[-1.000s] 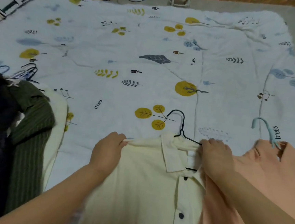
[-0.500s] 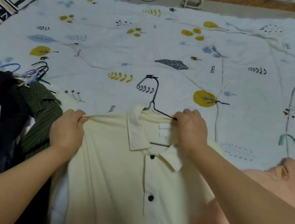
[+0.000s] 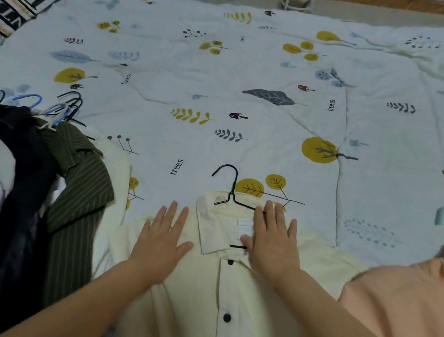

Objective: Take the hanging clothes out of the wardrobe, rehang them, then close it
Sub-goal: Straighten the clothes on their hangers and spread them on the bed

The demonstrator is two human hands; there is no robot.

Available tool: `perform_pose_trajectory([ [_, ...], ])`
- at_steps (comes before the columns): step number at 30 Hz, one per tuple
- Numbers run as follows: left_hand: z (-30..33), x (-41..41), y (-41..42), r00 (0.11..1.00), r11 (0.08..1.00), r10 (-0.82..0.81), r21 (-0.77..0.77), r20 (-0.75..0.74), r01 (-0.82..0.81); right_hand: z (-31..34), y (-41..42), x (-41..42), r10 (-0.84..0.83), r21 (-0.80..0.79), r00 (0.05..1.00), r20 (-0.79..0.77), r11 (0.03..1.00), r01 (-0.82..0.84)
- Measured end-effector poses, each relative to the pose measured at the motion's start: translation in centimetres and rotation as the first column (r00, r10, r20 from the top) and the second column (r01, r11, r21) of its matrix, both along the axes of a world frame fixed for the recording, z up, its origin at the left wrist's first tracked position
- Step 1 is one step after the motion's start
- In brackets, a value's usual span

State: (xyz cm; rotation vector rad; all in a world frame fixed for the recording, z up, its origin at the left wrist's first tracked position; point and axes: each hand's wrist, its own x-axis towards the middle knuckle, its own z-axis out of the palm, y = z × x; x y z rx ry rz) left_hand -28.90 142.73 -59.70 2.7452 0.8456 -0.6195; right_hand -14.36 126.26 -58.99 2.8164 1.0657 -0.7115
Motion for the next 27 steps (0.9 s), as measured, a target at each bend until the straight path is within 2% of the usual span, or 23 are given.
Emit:
perform_pose_trajectory([
  [3, 0.6, 0.5, 0.2, 0.993, 0.999, -0.015, -0.036, -0.118, 0.011, 1.6, 0.1, 0.3, 0.002, 0.033, 0.998, -0.063, 0.999, 0.0],
  [6, 3.5, 0.8, -0.7, 0.992, 0.999, -0.019, -0.037, -0.121, 0.015, 4.0, -0.8, -0.4, 0.027, 0.068, 0.995, -0.091, 0.997, -0.021],
  [10, 8.0, -0.1, -2.5, 0.995, 0.995, -0.077, -0.071, -0.068, 0.072, 7.5, -3.0, -2.5, 0.086, 0.088, 0.994, -0.064, 0.993, -0.08],
  [13, 11.7, -1.2, -4.0, 0.997, 0.992, -0.074, -0.109, -0.029, 0.071, 11.1, -4.3, -4.0, 0.129, 0.041, 0.989, -0.076, 0.991, -0.126],
  [21, 21.7, -6.3, -8.5, 0.997, 0.986, -0.007, -0.166, 0.078, 0.02, 21.6, -8.1, -8.3, 0.226, 0.01, 0.973, -0.049, 0.974, -0.226],
  [27, 28.6, -11.5, -13.9, 0.985, 0.983, 0.057, -0.183, 0.164, -0.026, 29.0, -11.3, -12.4, 0.263, 0.087, 0.965, -0.008, 0.961, -0.262],
])
